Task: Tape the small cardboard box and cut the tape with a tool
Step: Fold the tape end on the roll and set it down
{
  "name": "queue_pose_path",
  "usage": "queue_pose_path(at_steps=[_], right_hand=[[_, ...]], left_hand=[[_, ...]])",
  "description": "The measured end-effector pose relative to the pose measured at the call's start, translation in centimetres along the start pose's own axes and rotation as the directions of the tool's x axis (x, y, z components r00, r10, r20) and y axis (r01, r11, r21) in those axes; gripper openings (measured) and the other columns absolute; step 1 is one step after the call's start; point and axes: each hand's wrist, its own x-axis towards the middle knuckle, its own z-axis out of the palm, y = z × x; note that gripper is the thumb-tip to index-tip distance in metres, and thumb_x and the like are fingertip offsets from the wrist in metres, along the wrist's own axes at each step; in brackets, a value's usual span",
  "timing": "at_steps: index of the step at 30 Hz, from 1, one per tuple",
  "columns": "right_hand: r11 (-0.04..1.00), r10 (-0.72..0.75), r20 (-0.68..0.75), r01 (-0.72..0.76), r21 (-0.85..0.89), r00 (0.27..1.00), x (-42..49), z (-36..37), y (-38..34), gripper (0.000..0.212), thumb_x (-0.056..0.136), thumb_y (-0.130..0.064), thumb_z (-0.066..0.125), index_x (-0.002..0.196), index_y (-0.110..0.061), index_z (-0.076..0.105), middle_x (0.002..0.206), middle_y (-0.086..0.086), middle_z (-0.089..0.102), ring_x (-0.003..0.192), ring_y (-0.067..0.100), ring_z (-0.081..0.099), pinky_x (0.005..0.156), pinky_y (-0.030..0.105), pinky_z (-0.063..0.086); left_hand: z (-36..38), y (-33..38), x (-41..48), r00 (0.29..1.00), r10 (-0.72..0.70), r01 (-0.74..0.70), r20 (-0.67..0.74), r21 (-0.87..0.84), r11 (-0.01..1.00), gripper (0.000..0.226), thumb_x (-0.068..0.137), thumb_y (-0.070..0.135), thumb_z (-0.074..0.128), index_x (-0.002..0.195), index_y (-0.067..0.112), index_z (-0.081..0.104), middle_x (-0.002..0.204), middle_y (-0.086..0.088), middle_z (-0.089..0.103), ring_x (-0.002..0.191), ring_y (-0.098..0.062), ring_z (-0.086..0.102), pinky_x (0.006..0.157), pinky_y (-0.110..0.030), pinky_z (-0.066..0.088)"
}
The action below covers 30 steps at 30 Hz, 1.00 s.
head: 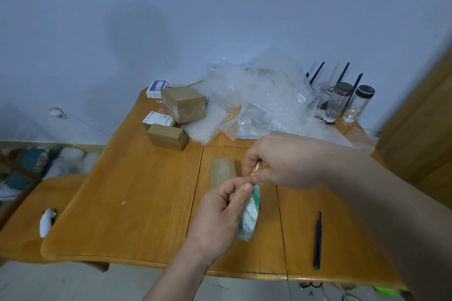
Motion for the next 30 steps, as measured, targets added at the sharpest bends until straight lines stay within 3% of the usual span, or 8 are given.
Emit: queue_pose_path(at_steps=[6, 9, 13, 16, 18, 21, 25, 30], right_hand=[[0.998, -0.009, -0.009, 0.008, -0.06, 1.0, 0.2, 0.0, -0.1, 0.011, 0.093, -0.029, 0.066, 0.098, -0.027, 0.076, 0.097, -0.006, 0.069, 0.092, 0.014, 0.065, 0.083, 0.045, 0.059], [0.991, -0.029, -0.022, 0.025, -0.135, 0.999, 0.2, 0.0, -0.1, 0.017, 0.094, -0.037, 0.067, 0.101, -0.024, 0.075, 0.114, -0.004, 0.057, 0.106, 0.015, 0.052, 0.089, 0.042, 0.054], [0.999, -0.041, -0.032, 0.041, -0.022, 0.999, 0.1, -0.3, 0.3, 0.013, 0.093, -0.033, 0.069, 0.102, -0.029, 0.078, 0.095, -0.009, 0.072, 0.09, 0.009, 0.065, 0.082, 0.036, 0.058], [0.984, 0.016, -0.019, -0.012, 0.178, 1.0, 0.1, -0.2, 1.3, 0.016, 0.091, -0.035, 0.073, 0.107, -0.034, 0.074, 0.084, -0.017, 0.072, 0.08, -0.005, 0.066, 0.072, 0.022, 0.054], [0.95, 0.038, 0.0, -0.036, 0.311, 0.999, 0.2, 0.1, 2.0, 0.016, 0.087, -0.037, 0.077, 0.103, -0.035, 0.073, 0.078, -0.018, 0.07, 0.07, -0.009, 0.063, 0.068, 0.019, 0.049], [0.892, 0.054, 0.02, -0.057, 0.449, 0.998, 0.2, 0.7, 2.6, 0.011, 0.084, -0.034, 0.08, 0.094, -0.03, 0.077, 0.083, -0.01, 0.075, 0.073, -0.003, 0.068, 0.07, 0.019, 0.052], [0.846, 0.066, 0.025, -0.069, 0.529, 0.998, 0.1, 1.3, 2.9, 0.011, 0.084, -0.028, 0.082, 0.092, -0.021, 0.079, 0.095, 0.008, 0.08, 0.095, 0.026, 0.073, 0.088, 0.035, 0.062], [0.821, 0.081, 0.038, -0.088, 0.565, 0.996, 0.0, 1.7, 2.9, 0.013, 0.08, -0.029, 0.084, 0.09, -0.022, 0.081, 0.094, 0.008, 0.08, 0.098, 0.03, 0.074, 0.092, 0.048, 0.061]], left_hand=[[0.1, -0.1, 0.3, 1.0, 0.005, -0.005, 0.014, -0.005, 1.0, 0.021, 0.097, 0.042, 0.061, 0.098, 0.027, 0.077, 0.098, -0.029, 0.071, 0.098, -0.052, 0.065, 0.082, -0.073, 0.054], [0.2, -0.2, 0.2, 1.0, -0.003, 0.003, 0.02, -0.004, 1.0, 0.022, 0.093, 0.045, 0.063, 0.102, 0.032, 0.078, 0.096, -0.025, 0.075, 0.089, -0.041, 0.072, 0.082, -0.069, 0.057], [0.4, -0.3, -0.2, 1.0, 0.015, -0.015, 0.008, -0.022, 1.0, 0.03, 0.091, 0.046, 0.063, 0.118, 0.038, 0.074, 0.094, -0.023, 0.076, 0.082, -0.031, 0.074, 0.079, -0.054, 0.061], [0.5, -0.6, -0.5, 1.0, -0.004, 0.005, 0.019, -0.028, 1.0, 0.059, 0.098, 0.039, 0.063, 0.153, 0.041, 0.042, 0.096, -0.025, 0.075, 0.097, -0.042, 0.074, 0.089, -0.061, 0.059], [0.5, -0.6, -0.7, 0.999, -0.019, 0.02, 0.03, -0.031, 0.999, 0.072, 0.101, 0.033, 0.06, 0.159, 0.043, 0.019, 0.091, -0.019, 0.078, 0.1, -0.038, 0.076, 0.094, -0.061, 0.057], [0.5, -0.2, -1.0, 0.997, -0.05, 0.052, 0.052, -0.039, 0.998, 0.082, 0.104, 0.025, 0.057, 0.163, 0.036, 0.002, 0.097, -0.03, 0.073, 0.103, -0.045, 0.072, 0.099, -0.061, 0.054], [0.6, 0.0, -1.5, 0.995, -0.06, 0.061, 0.083, -0.007, 0.998, 0.082, 0.105, 0.022, 0.055, 0.164, 0.03, -0.002, 0.106, -0.029, 0.074, 0.11, -0.04, 0.071, 0.105, -0.053, 0.053], [0.7, 0.0, -1.7, 0.996, -0.058, 0.06, 0.066, -0.022, 0.998, 0.079, 0.104, 0.021, 0.058, 0.164, 0.025, 0.006, 0.111, -0.013, 0.08, 0.112, -0.025, 0.074, 0.107, -0.045, 0.054]])
